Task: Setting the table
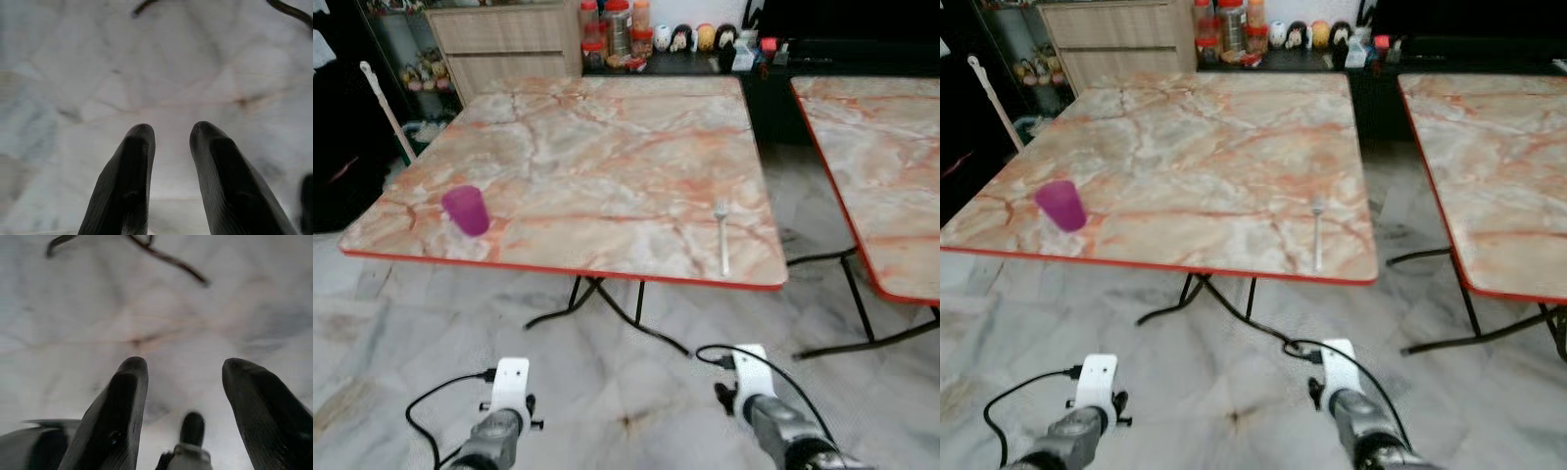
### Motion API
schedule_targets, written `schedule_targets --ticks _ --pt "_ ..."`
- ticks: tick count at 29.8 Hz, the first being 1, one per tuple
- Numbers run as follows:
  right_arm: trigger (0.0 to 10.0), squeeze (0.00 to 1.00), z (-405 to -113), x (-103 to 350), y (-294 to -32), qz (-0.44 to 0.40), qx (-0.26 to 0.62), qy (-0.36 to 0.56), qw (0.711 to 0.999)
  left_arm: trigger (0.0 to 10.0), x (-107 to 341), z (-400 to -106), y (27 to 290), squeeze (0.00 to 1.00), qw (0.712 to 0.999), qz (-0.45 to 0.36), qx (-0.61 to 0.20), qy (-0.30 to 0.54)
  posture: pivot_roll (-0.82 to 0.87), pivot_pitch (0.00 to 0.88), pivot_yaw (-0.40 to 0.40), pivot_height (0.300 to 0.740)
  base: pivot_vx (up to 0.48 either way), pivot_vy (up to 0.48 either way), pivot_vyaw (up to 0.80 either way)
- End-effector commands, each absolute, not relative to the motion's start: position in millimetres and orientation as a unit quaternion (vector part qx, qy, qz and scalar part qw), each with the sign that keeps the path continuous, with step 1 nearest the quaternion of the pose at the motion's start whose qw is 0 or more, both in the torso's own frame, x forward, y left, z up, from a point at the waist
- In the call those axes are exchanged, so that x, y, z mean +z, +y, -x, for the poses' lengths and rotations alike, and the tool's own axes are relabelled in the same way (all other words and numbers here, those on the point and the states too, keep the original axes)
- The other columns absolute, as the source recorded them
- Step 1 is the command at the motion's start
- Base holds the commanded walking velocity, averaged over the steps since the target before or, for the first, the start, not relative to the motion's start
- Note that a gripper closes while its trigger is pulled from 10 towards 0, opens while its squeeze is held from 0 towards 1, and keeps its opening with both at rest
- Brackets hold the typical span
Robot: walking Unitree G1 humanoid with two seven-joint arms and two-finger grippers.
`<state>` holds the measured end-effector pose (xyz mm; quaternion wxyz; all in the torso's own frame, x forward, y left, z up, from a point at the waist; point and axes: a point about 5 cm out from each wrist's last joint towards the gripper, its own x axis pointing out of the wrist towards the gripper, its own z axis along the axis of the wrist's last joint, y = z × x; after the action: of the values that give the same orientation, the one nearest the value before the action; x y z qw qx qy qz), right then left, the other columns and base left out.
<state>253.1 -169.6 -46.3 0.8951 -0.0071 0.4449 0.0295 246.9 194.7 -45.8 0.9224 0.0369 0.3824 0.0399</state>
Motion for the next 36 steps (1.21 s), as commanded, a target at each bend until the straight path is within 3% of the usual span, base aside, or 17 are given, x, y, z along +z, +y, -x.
schedule_targets --ticks 1,9,36 --pt "10.0 0.0 -251.5 -47.0 -176.2 0.012 0.017 0.452 0.892 10.0 -48.9 -242.9 194.2 0.0 0.918 -0.038 0.038 0.392 -0.04 0.057 0.083 0.74 0.0 0.439 0.0" --pt "10.0 0.0 -251.9 -46.7 -175.3 0.013 0.023 0.45 0.893 10.0 -48.7 -243.0 194.9 0.0 0.918 -0.039 0.038 0.392 -0.04 0.061 0.083 0.74 0.0 0.391 -0.38" --pt "10.0 0.0 -252.5 -46.3 -176.0 0.009 0.011 0.441 0.897 10.0 -47.8 -243.7 194.3 0.0 0.923 -0.034 0.037 0.381 -0.04 0.068 0.083 0.74 0.0 0.0 0.0"
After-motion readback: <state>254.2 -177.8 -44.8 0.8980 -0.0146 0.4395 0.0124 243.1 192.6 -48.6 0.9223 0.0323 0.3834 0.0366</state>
